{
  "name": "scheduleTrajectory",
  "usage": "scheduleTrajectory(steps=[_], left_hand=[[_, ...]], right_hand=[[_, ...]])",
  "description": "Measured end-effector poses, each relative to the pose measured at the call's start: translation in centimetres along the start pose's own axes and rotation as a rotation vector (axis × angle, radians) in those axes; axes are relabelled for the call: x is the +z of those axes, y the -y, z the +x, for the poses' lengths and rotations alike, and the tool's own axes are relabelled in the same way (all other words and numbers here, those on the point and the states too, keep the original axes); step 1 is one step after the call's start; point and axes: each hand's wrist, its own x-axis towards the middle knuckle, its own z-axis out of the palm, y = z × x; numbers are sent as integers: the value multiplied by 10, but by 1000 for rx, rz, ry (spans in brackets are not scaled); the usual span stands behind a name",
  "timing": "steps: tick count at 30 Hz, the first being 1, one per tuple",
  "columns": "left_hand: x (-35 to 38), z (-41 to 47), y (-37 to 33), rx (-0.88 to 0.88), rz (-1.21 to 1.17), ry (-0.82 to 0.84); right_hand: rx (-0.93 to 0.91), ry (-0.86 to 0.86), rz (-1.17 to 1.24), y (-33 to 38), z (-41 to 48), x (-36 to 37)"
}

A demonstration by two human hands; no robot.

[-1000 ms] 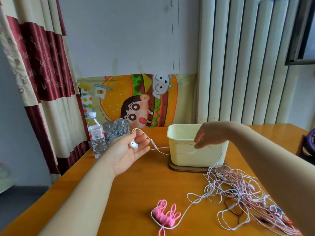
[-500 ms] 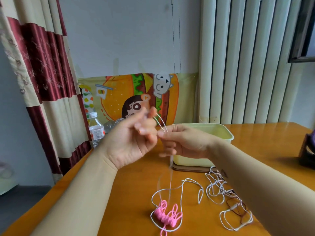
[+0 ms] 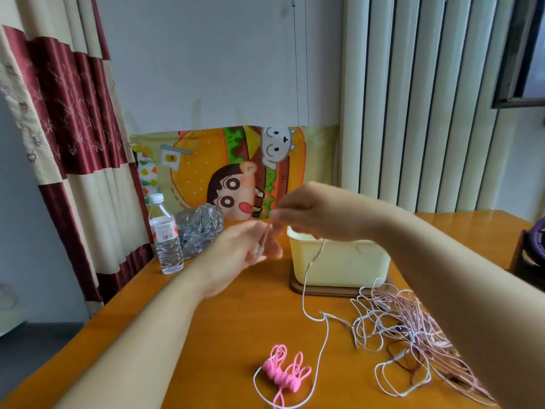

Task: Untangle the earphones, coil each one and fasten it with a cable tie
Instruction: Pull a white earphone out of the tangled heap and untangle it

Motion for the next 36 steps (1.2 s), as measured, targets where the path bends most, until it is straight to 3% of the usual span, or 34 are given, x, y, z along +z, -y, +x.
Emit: scheduleTrajectory(steps=[4,8,10,12,15,18,22,25,28,33,36], left_hand=[[14,-9,-9,-100,-347,165],[20,-14,-24,-42,-701,377],[21,-11,-30,40,-872,285],[17,-4,-32,114,-938,56],[4,9,-23,179,-728,-176],[0,11,-9,120,-288,-234],[10,1,-1,59,9,-14],[19,-6,-4,14,-162,64],[23,-11,-8,-20,-283,172],[23,-15,-23,44,-751,422],[21,-9,-32,148,-920,219]], right_hand=[[107,-87,331,-20,6,-10],[144,-128,657,-39,8,12],[160,-120,740,-45,6,31],[191,-94,706,-45,4,45],[201,83,290,-33,-3,48],[181,262,7,-17,-9,37],[73,137,-144,-1,-7,8],[36,-5,-168,-4,-1,-7],[55,-112,13,-15,3,-9],[94,-92,731,-39,3,20],[176,-108,784,-45,2,45]])
